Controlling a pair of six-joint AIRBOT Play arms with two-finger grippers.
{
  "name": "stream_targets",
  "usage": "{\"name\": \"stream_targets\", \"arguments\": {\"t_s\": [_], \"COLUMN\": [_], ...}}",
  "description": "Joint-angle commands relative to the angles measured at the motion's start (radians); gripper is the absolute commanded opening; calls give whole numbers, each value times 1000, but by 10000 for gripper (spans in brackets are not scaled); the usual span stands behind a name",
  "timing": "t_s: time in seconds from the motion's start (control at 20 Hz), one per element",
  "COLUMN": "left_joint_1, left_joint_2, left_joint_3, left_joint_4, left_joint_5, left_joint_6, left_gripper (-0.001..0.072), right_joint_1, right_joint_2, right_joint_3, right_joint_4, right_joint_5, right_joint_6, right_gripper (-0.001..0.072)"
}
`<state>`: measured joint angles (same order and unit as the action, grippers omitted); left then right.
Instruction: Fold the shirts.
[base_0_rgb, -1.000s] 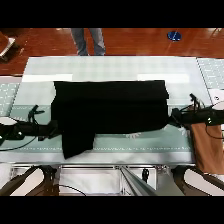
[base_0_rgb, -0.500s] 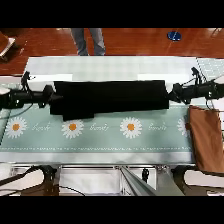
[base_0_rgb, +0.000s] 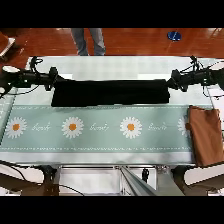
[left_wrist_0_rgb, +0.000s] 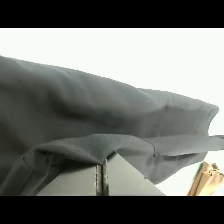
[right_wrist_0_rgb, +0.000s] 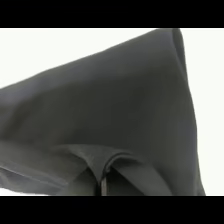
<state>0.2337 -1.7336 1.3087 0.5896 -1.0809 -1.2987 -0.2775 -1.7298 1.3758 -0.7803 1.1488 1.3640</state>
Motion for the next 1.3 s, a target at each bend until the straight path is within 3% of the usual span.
{"name": "stream_targets", "arguments": {"t_s": [0.0, 0.05, 0.1, 0.15, 0.3, 0.45, 0.55, 0.65, 0.75, 0.9, 1.0, 1.25], "left_joint_1": [-15, -17, -19, -18, 41, 148, 205, 219, 171, 39, -55, -224], "left_joint_2": [-87, -101, -111, -113, -81, 67, 203, 376, 550, 708, 726, 715], "left_joint_3": [53, 53, 53, 54, 102, 101, 24, -157, -378, -597, -628, -623], "left_joint_4": [-2, -2, -1, 7, 124, 357, 438, 415, 359, 299, 289, 240], "left_joint_5": [-26, -33, -47, -66, -164, -193, -120, 70, 233, 309, 306, 402], "left_joint_6": [-8, -8, -8, -8, -53, -104, -109, -109, -97, -72, -72, -72], "left_gripper": [19, 69, 335, 509, 509, 509, 509, 509, 509, 509, 509, 508], "right_joint_1": [1, 1, 1, 0, -49, -171, -229, -237, -211, -156, -122, -21], "right_joint_2": [-66, -78, -87, -88, -64, 5, 36, 38, 31, -40, -85, -131], "right_joint_3": [36, 36, 36, 36, 83, 109, 104, 50, -37, -69, -68, -65], "right_joint_4": [68, 87, 99, 100, 92, 44, -74, -116, -102, -26, 61, 79], "right_joint_5": [-47, -59, -73, -77, -10, 84, 127, 117, 41, 10, 2, 8], "right_joint_6": [3, -3, -4, -9, -8, -6, 16, 28, 31, 20, -11, -43], "right_gripper": [27, 54, 278, 409, 410, 410, 410, 410, 410, 410, 410, 401]}}
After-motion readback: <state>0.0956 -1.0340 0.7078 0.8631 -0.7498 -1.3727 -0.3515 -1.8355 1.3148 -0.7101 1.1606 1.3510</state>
